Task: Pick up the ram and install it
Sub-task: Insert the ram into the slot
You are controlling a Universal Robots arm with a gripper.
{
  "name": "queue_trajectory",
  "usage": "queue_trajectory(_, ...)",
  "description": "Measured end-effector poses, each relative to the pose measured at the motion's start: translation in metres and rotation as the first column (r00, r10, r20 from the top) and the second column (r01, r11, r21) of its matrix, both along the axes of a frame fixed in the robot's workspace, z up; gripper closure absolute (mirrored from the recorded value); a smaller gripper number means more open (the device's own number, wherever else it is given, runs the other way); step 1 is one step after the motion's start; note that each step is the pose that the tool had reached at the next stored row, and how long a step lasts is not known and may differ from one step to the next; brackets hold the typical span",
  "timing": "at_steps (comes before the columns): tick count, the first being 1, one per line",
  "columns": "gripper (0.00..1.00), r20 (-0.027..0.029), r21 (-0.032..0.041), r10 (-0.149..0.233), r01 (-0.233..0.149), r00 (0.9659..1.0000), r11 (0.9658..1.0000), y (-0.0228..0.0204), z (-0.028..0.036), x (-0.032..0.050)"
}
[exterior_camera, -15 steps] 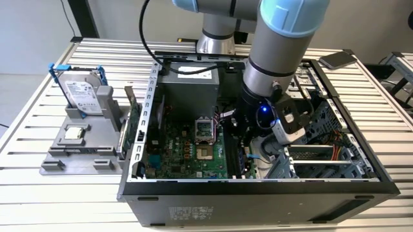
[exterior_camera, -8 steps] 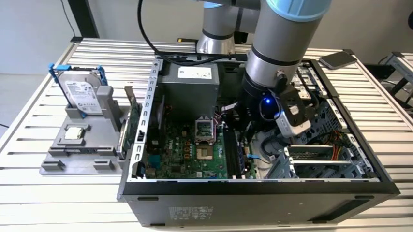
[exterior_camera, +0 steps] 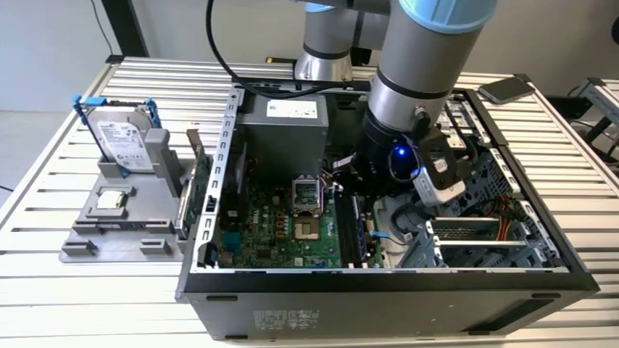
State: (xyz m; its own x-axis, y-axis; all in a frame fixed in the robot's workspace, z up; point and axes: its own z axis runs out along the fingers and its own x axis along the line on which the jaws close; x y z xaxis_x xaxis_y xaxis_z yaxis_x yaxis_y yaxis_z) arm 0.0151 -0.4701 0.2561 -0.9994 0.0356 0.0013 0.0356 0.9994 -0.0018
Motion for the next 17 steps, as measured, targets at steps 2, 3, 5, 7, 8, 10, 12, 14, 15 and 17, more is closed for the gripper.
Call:
queue_trajectory(2,1.0,0.0,0.0013,0.0,0.0,1.0,1.0,0.0,0.0,0.0)
queue_trajectory(3,1.0,0.0,0.0019,0.0,0.0,1.0,1.0,0.0,0.0,0.0)
queue_trajectory(5,1.0,0.0,0.0032,0.0,0.0,1.0,1.0,0.0,0.0,0.0)
queue_trajectory(7,1.0,0.0,0.0044,0.0,0.0,1.0,1.0,0.0,0.0,0.0)
queue_trajectory(8,1.0,0.0,0.0051,0.0,0.0,1.0,1.0,0.0,0.0,0.0)
queue_trajectory(10,1.0,0.0,0.0063,0.0,0.0,1.0,1.0,0.0,0.0,0.0)
queue_trajectory(12,1.0,0.0,0.0076,0.0,0.0,1.0,1.0,0.0,0.0,0.0)
queue_trajectory(14,1.0,0.0,0.0089,0.0,0.0,1.0,1.0,0.0,0.0,0.0)
queue_trajectory(15,1.0,0.0,0.0095,0.0,0.0,1.0,1.0,0.0,0.0,0.0)
queue_trajectory(17,1.0,0.0,0.0108,0.0,0.0,1.0,0.9999,0.0,0.0,0.0)
